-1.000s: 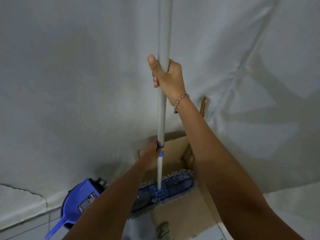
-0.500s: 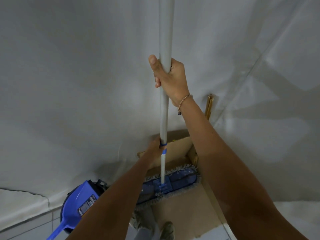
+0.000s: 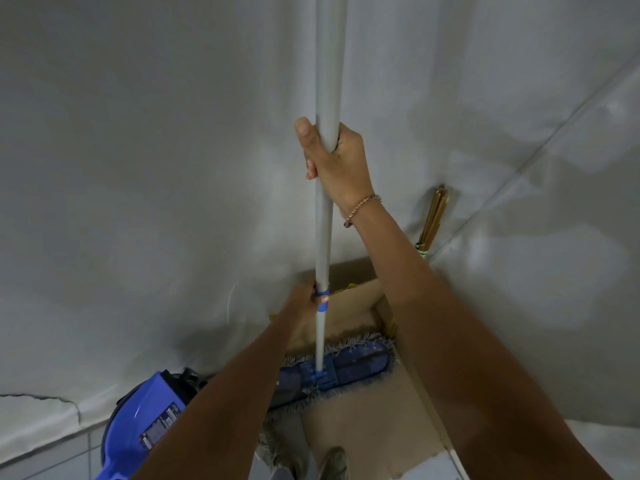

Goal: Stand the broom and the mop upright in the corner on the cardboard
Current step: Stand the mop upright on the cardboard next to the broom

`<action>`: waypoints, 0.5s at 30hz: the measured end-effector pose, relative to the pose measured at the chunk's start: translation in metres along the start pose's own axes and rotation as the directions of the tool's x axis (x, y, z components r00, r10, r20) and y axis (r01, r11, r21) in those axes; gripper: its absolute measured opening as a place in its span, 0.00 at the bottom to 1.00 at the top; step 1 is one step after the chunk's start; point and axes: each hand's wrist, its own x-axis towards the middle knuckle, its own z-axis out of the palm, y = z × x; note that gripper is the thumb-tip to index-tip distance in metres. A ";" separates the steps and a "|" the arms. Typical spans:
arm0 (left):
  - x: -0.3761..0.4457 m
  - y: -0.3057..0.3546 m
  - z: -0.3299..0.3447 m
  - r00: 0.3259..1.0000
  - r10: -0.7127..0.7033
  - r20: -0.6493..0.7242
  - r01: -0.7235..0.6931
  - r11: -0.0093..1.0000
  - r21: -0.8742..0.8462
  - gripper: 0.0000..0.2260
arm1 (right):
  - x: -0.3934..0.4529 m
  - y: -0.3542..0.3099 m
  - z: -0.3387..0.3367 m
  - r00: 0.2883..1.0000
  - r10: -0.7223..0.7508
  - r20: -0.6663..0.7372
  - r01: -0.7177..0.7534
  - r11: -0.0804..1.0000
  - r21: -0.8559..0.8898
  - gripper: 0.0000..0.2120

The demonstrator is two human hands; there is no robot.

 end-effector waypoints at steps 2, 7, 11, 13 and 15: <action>0.001 -0.003 -0.003 1.000 -0.001 0.006 0.001 1.000 0.012 0.16 | 0.004 0.002 0.004 1.000 0.007 0.020 -0.007 1.000 -0.010 0.16; -0.003 0.005 -0.006 1.000 0.015 -0.027 -0.015 1.000 -0.004 0.16 | 0.013 0.004 0.008 0.997 0.048 0.057 -0.046 0.998 -0.030 0.18; -0.004 0.013 -0.006 0.999 -0.009 -0.045 0.012 0.998 0.061 0.13 | 0.012 0.002 0.010 0.996 0.058 0.060 -0.056 0.998 -0.040 0.19; -0.011 0.021 -0.009 0.997 -0.019 -0.081 0.028 0.992 0.120 0.10 | 0.008 0.001 0.008 0.996 0.060 0.069 -0.057 0.997 -0.054 0.18; -0.019 0.026 -0.014 0.990 -0.025 -0.141 0.046 0.988 0.146 0.12 | 0.003 0.003 0.006 0.995 0.059 0.077 -0.053 0.996 -0.072 0.14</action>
